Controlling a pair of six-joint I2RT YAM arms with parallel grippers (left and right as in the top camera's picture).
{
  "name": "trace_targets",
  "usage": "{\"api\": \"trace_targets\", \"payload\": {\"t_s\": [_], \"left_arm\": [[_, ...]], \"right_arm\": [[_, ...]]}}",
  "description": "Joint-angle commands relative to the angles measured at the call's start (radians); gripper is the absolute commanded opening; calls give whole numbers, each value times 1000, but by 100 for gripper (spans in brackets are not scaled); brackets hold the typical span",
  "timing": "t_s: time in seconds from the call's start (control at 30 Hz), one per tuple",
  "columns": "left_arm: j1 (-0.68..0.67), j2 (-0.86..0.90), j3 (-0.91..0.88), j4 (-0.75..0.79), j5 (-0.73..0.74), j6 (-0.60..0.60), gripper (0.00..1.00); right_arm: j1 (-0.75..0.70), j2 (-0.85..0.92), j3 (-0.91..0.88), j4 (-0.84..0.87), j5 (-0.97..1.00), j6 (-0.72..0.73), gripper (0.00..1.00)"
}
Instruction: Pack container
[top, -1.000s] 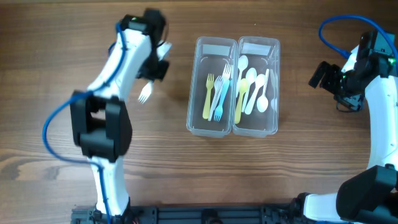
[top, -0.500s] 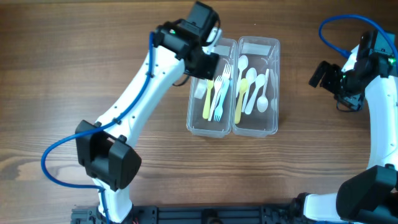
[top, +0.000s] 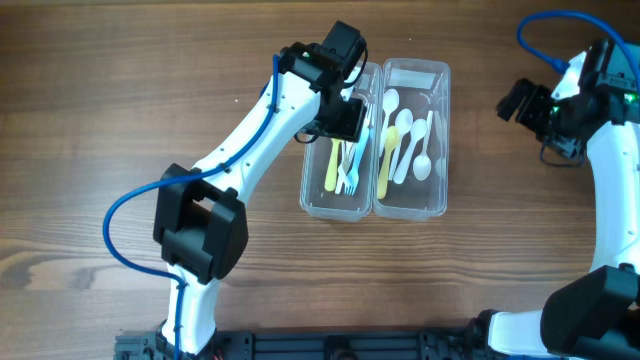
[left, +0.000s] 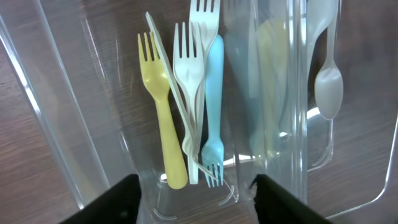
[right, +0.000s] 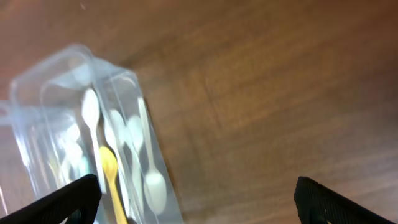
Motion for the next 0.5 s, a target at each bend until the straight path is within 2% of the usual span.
{"api": "trace_targets", "payload": {"t_s": [0.0, 0.07, 0.13, 0.17, 0.33, 0.47], "left_arm": [[21, -60, 28, -14, 26, -3, 51], [36, -102, 50, -26, 26, -3, 50], [55, -161, 67, -31, 26, -3, 51], [68, -198, 68, -31, 25, -3, 52], [148, -335, 68, -48, 15, -3, 57], [226, -396, 68, -113, -18, -3, 59]], "right_arm": [[2, 33, -8, 45, -33, -10, 84], [2, 58, -8, 61, -61, -10, 61], [3, 109, -8, 72, -130, -10, 25], [8, 138, -8, 79, -164, -10, 4], [60, 249, -8, 113, -259, -11, 4], [129, 305, -8, 156, -262, -10, 4]]}}
